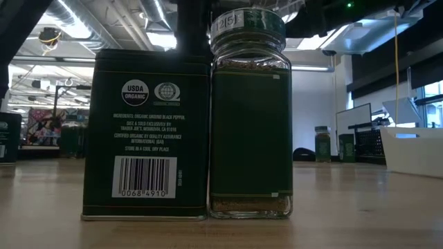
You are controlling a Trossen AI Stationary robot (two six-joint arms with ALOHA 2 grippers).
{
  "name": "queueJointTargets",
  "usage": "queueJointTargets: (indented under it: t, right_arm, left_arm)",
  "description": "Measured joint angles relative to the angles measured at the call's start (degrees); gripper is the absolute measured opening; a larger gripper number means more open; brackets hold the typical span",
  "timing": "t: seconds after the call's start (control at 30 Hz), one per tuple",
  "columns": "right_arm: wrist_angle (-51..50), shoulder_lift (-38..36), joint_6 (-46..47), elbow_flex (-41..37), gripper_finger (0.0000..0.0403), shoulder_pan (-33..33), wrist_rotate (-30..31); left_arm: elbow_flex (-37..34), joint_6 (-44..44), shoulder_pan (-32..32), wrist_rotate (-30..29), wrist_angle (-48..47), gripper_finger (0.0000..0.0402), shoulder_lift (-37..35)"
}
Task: Sort spices by type
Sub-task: Put the center brown seasoning bottle into the top black bin, then put the black seasoning can into the white bin
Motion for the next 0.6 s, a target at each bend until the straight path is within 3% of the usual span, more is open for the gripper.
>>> queueJointTargets:
  t: [0.6]
  right_arm:
    - [-0.67, 0.0, 0.02, 0.0, 0.0065, 0.0, 0.0]
  left_arm:
    - [0.65, -7.75, -1.05, -0.81, -2.16, 0.0342, -23.21]
